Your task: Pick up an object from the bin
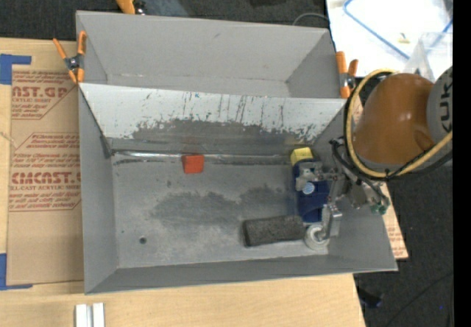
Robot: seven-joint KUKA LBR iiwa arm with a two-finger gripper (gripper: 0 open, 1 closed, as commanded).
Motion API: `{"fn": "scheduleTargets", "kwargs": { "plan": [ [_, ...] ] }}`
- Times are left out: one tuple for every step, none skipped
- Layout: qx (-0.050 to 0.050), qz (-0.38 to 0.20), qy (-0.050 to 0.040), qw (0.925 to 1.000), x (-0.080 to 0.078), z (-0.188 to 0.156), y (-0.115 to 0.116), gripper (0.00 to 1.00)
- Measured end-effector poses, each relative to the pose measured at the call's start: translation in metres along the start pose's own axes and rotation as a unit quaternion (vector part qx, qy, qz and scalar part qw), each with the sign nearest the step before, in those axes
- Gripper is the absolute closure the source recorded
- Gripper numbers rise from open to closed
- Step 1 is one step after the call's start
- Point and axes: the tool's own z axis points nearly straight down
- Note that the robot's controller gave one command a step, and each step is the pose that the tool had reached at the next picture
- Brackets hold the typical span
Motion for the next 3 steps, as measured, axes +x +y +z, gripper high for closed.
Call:
{"fn": "scheduleTargets", "kwargs": {
  "plan": [
    [0.002,-0.129,-0.0025,0.9917,0.009,-0.003,0.032,0.0],
    [-0.002,-0.091,0.0035,0.9959,0.016,0.027,0.045,0.0],
    [0.004,-0.154,-0.0127,0.988,0.013,0.083,0.062,0.0]
  ]
}}
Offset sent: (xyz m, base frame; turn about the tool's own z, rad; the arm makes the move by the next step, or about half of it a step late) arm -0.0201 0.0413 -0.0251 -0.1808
